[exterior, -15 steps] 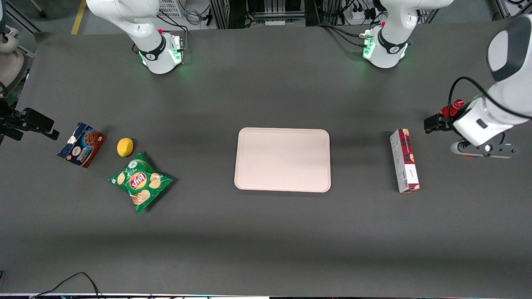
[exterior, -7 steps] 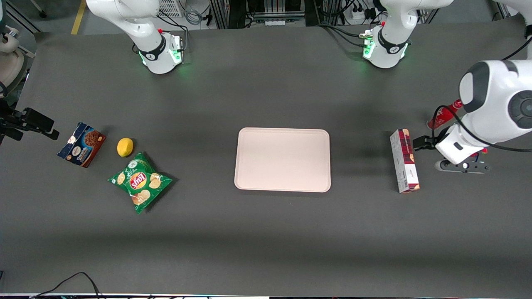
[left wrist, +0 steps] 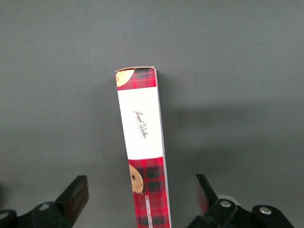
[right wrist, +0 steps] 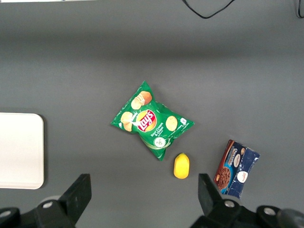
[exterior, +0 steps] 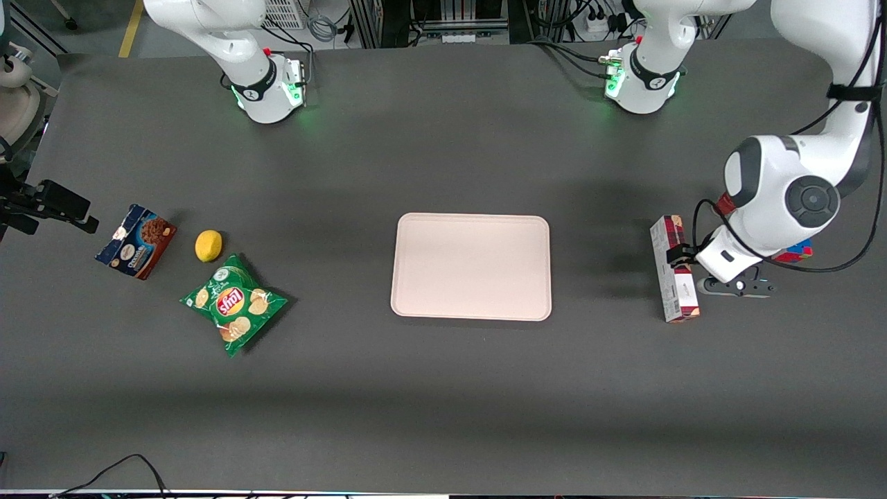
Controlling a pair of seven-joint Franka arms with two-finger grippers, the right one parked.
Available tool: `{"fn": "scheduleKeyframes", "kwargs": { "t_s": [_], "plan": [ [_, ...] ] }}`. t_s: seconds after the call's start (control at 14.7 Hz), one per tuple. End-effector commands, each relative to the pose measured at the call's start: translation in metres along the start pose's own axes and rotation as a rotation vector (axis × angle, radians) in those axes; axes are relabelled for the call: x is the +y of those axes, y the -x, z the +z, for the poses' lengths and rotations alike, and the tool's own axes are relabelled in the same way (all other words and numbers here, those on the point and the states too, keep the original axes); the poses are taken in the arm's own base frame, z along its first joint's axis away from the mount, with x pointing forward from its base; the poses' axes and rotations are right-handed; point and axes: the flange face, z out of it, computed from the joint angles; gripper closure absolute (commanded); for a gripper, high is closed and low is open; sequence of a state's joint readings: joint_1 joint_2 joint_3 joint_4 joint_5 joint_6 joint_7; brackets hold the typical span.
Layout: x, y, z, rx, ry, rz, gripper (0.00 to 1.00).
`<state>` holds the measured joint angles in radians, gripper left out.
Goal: Place red cookie box on tray
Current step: 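Lower the open left gripper around the red cookie box and close it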
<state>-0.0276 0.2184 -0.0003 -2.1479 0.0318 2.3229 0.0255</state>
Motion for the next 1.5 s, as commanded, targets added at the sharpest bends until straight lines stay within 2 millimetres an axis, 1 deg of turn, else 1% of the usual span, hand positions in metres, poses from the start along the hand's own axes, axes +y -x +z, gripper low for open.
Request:
{"fn": "scheduleKeyframes", "kwargs": {
  "t_s": [0.0, 0.2, 0.34, 0.41, 0.48, 0.55, 0.61, 0.89, 0.95, 1.02, 1.09, 1.16, 1.23, 1.3, 1.43],
  "plan": [
    [-0.005, 0.007, 0.027, 0.020, -0.003, 0.010, 0.00],
    [-0.004, 0.010, 0.051, 0.028, -0.002, 0.012, 0.00],
    [-0.003, 0.012, 0.061, 0.032, 0.000, 0.011, 0.00],
    [-0.001, 0.012, 0.063, 0.037, 0.000, 0.016, 0.00],
    [-0.002, 0.012, 0.069, 0.031, 0.000, 0.013, 0.00],
    [-0.002, 0.011, 0.070, 0.043, 0.000, 0.013, 0.00],
    [-0.002, 0.013, 0.077, 0.040, 0.001, 0.013, 0.00],
    [0.000, 0.012, 0.080, 0.047, 0.001, 0.016, 0.00],
    [0.000, 0.012, 0.083, 0.045, 0.001, 0.018, 0.03],
    [0.000, 0.013, 0.085, 0.050, 0.002, 0.017, 0.11],
    [0.001, 0.014, 0.086, 0.053, 0.001, 0.018, 0.28],
    [0.001, 0.015, 0.087, 0.053, 0.002, 0.015, 0.56],
    [0.000, 0.015, 0.085, 0.056, 0.003, 0.013, 0.70],
    [0.000, 0.015, 0.085, 0.056, 0.005, 0.010, 0.77],
    [0.000, 0.015, 0.084, 0.056, 0.008, 0.005, 0.97]
  ]
}}
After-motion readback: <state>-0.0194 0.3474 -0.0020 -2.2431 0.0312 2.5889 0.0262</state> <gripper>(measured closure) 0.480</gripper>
